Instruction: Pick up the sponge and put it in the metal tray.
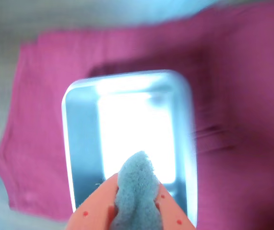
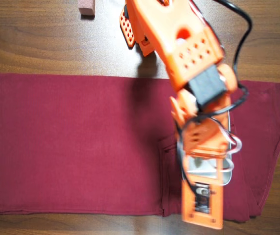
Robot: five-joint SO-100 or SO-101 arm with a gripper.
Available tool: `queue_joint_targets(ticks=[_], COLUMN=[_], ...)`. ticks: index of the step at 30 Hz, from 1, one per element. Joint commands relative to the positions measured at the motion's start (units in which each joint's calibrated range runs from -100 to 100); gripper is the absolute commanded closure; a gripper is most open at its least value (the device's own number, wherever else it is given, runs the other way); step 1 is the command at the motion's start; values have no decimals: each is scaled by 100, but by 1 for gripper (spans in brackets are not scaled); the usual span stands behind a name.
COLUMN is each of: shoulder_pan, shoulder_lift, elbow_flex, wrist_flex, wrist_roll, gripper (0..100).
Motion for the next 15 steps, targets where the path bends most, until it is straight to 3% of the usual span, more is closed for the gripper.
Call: queue_joint_targets(ticks=[1,8,11,15], shoulder_pan=[-515,-669,-650,-362], shoulder_lift=[334,635,689,644], elbow_flex=[-294,-230,-230,-285], wrist_flex=[-5,41,4,318], wrist_roll=[-54,-112,-117,137], gripper=[99,94,76,61])
